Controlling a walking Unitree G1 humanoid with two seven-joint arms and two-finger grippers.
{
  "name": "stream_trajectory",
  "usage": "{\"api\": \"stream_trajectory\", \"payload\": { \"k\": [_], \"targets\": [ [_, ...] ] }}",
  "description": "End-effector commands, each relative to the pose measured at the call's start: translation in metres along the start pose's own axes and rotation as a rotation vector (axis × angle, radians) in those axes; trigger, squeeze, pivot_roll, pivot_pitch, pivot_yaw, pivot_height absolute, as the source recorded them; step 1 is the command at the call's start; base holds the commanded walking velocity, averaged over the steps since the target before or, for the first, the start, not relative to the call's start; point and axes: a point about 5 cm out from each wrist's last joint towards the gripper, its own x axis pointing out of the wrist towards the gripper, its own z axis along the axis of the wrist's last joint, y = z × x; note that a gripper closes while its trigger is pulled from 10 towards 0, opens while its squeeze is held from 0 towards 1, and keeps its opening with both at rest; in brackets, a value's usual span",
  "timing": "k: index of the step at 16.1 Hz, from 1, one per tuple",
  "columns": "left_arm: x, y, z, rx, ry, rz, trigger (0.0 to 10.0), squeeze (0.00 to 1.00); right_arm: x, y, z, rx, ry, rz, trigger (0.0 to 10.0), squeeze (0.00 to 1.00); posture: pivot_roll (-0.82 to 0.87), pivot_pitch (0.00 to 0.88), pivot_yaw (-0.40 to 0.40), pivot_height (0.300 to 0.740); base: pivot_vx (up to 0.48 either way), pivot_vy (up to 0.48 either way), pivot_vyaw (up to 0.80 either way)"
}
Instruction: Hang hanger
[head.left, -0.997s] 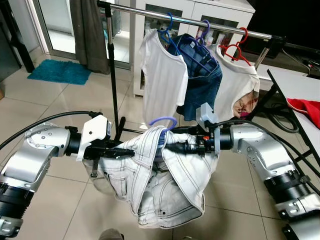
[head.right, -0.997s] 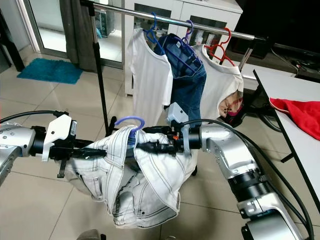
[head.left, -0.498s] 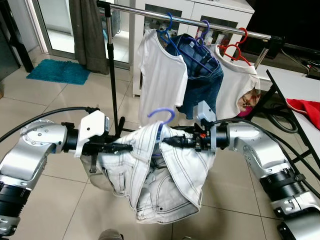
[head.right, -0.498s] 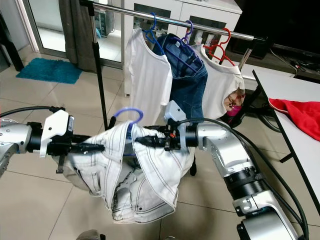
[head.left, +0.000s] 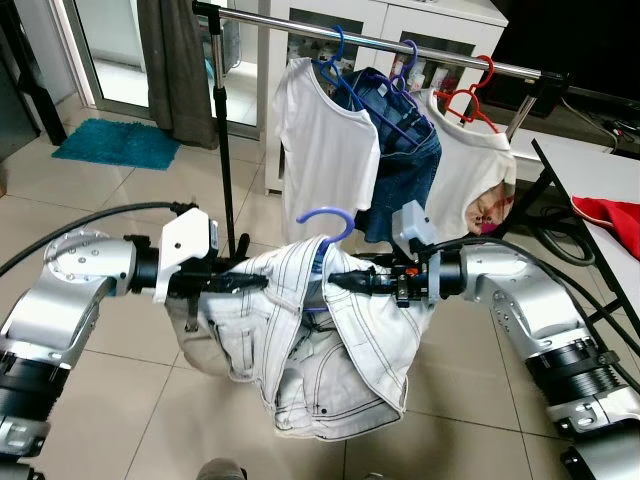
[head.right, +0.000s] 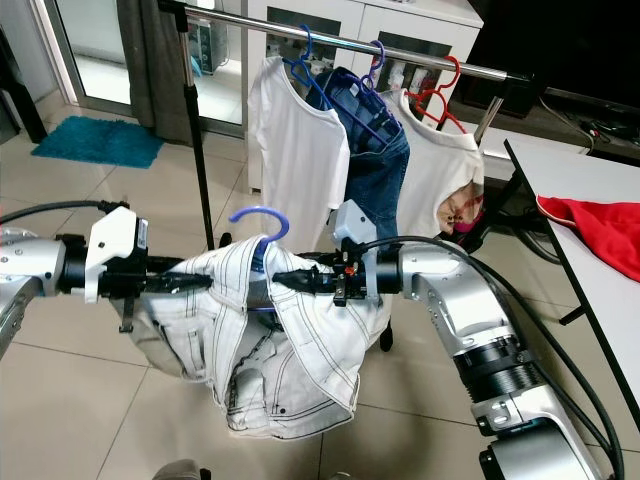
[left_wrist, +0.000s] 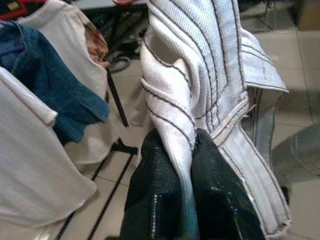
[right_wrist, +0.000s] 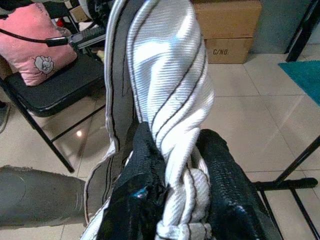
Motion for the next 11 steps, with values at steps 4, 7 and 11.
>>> {"api": "stream_trajectory", "payload": {
  "k": [4,7,11],
  "targets": [
    [-0.03,0.026,0.013,0.021,-0.083,0.164,10.0,1.0,-0.013,0.002,-0.01,0.053,0.025,0.005,0.0,0.0,0.02,0.0,-0.109,0.74,0.0,0.0,0.0],
    [-0.039,0.031,0.008,-0.002,-0.072,0.209,10.0,1.0,-0.016,0.004,-0.012,0.072,0.015,0.008,0.0,0.0,0.02,0.0,-0.105,0.74,0.0,0.0,0.0],
    [-0.043,0.034,0.005,-0.017,-0.1,0.238,10.0,1.0,-0.018,0.004,-0.015,0.085,0.0,-0.026,0.0,0.0,0.01,0.0,-0.101,0.74,0.0,0.0,0.0]
  ]
}}
